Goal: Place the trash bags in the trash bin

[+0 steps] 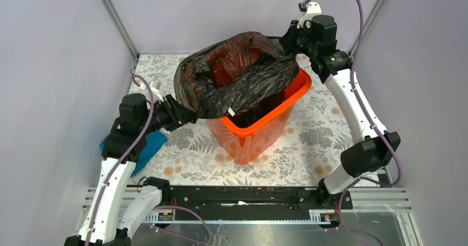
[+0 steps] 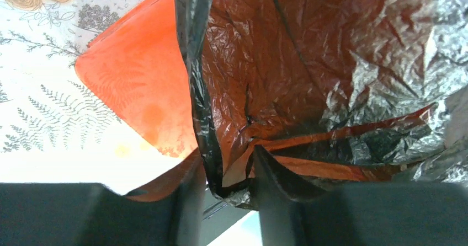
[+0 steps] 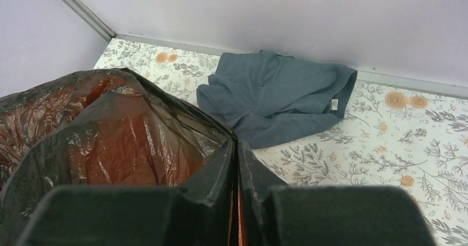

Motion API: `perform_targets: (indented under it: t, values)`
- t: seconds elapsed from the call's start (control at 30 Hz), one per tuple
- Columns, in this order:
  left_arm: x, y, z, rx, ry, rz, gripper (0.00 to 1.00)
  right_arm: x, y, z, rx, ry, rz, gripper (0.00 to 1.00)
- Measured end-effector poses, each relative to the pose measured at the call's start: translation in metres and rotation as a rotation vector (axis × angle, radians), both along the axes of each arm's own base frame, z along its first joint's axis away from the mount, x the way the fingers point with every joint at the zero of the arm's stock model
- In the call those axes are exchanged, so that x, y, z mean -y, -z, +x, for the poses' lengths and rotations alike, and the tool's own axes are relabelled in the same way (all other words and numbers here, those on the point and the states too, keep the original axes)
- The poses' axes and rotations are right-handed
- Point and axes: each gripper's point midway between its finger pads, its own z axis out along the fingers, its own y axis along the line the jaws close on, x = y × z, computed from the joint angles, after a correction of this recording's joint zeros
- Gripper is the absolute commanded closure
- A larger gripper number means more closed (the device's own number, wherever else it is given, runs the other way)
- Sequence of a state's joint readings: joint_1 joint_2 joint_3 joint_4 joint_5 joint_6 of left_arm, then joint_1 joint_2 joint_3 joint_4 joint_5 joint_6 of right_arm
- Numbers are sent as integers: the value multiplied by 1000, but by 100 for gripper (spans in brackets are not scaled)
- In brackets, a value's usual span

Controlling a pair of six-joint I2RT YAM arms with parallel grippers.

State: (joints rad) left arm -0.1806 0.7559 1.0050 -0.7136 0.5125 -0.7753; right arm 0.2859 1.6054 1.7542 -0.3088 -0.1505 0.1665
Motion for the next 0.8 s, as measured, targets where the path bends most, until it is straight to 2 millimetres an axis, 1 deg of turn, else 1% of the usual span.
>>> perform_targets:
  t: [0.03,0.07,0.13,0.17,0.2,0.23,0.3,0.33,0.37,0.4,0.47,0.63,0.7,0.8]
  values:
    - [0,-1,0,12,4,5,49,0,0,0,0,-3,-1,79]
    - [-1,-3,-1,28,6,11,46,-1,-1,-1,2,-11,-2,73]
    - [-3,-10,-1,63,4,32,41,-1,-3,-4,4,-18,-3,54]
    - [-6,-17,-1,89,-1,46,38,-1,-4,-6,8,-21,-7,50]
    - [-9,-25,0,115,-15,66,35,0,-7,-8,11,-22,-7,42]
    - [-12,-33,0,142,-26,83,32,1,-10,-10,20,-24,-14,36]
    - [-22,-53,2,208,-73,123,26,3,-19,-16,45,-27,-23,28]
    - [-26,-59,4,231,-92,139,23,5,-24,-18,56,-25,-24,25]
    - [-31,-65,5,250,-115,156,18,5,-30,-19,72,-26,-27,20]
    - [-36,-68,6,262,-139,170,12,6,-36,-20,85,-24,-29,14]
    - [-46,-70,8,264,-194,207,5,7,-47,-21,107,-19,-23,2]
    - [-63,-64,20,209,-277,280,2,7,-62,-22,131,-19,-4,0]
    - [-66,-68,29,202,-294,300,2,4,-68,-20,138,-26,11,0]
    - [-66,-77,44,209,-305,314,3,-3,-72,-12,135,-43,37,0]
